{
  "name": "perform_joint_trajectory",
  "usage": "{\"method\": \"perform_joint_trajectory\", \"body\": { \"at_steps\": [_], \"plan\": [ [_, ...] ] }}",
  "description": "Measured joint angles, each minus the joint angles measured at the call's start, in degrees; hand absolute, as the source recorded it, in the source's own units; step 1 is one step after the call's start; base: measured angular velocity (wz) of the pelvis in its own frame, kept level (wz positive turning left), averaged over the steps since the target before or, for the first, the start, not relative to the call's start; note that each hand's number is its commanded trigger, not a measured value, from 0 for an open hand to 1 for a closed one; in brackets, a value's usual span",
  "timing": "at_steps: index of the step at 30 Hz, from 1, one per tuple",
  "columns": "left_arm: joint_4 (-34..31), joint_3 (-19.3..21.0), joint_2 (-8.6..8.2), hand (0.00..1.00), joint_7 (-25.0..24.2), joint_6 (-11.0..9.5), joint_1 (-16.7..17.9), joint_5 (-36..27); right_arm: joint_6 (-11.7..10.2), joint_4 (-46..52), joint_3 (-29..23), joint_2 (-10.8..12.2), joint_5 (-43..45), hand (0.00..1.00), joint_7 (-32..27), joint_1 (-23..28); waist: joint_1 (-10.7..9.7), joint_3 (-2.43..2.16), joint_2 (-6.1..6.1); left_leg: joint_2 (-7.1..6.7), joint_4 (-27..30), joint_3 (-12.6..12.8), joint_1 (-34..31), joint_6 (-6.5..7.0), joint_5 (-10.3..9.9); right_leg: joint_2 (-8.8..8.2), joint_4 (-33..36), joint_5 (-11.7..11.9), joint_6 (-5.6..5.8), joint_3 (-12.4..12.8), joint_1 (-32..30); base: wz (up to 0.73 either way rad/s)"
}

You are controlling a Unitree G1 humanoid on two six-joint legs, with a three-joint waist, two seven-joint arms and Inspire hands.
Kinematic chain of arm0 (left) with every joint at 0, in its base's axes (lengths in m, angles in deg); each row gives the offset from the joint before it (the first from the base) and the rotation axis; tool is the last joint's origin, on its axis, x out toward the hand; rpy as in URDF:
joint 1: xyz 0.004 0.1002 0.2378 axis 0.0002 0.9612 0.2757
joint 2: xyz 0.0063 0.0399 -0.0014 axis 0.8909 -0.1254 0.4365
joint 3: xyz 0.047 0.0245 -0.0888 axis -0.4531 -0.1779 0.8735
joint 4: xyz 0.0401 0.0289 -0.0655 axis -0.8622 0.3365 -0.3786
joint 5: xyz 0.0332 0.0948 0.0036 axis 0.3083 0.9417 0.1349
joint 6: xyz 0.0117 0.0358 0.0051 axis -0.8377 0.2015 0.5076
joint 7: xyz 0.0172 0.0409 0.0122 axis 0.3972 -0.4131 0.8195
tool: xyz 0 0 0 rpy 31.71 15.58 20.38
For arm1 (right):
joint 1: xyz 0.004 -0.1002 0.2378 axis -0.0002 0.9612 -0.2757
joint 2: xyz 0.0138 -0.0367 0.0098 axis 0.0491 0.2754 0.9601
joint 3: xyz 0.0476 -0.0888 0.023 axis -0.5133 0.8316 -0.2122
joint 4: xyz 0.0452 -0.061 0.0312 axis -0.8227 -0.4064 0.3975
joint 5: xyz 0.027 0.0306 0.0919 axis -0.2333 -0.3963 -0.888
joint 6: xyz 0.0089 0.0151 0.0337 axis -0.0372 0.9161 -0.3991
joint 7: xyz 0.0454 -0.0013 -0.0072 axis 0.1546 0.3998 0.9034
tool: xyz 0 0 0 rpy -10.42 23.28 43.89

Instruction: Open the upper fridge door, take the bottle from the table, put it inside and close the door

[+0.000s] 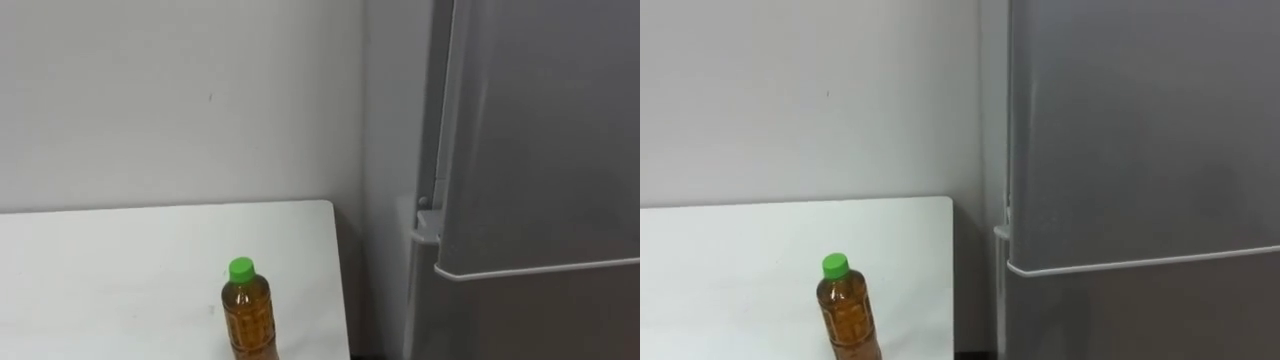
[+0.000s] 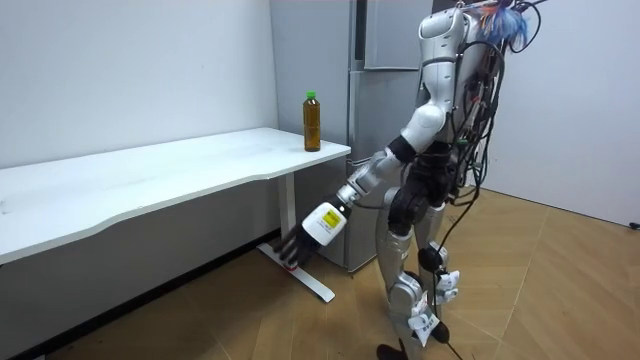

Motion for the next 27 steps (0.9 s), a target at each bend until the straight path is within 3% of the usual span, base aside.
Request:
{"method": "perform_joint_trajectory", "body": {
  "at_steps": [11, 17, 22, 27],
  "plan": [
    [-9.8, 1.7, -0.01, 0.00, 7.2, -2.5, 0.0, -0.1, -1.1, 1.7, -0.1, 0.1, 0.0, 0.00, -1.1, 2.6, 1.1, -0.19, 0.34, 0.02, -0.4, 0.1, 0.0, 0.00, 0.0, 0.03, 0.2, 0.0, -0.01, 0.1, -0.2, 0.00],
    [-20.4, 4.1, 0.01, 0.00, 13.1, -3.7, -0.1, -0.1, -1.2, 1.7, -0.1, 0.1, -0.1, 0.00, -0.9, 3.1, 1.5, -0.14, 0.53, 0.01, -0.8, -0.1, 1.2, 0.00, 0.0, 0.07, 0.2, 0.0, -0.01, 0.1, 0.4, 0.00],
    [-33.6, 6.1, 0.45, 0.00, 15.6, -4.0, -0.3, 0.3, -1.2, 2.1, -0.1, 0.3, 0.2, 0.00, -1.0, 2.9, 1.4, -0.05, 0.15, -0.30, -0.8, -1.9, 0.9, 0.02, 0.0, 0.07, 0.4, 0.0, -0.01, 0.0, 0.3, 0.00],
    [-41.8, 6.3, 2.04, 0.00, 16.0, -5.0, -1.3, 7.3, -1.4, 2.0, -0.3, 0.4, 1.4, 0.00, -1.2, 2.3, 1.2, 0.10, 0.23, -0.43, -0.9, -2.8, 0.9, 0.06, 0.0, 0.10, 0.1, 0.0, -0.01, 0.0, 0.5, 0.00]
  ]
}}
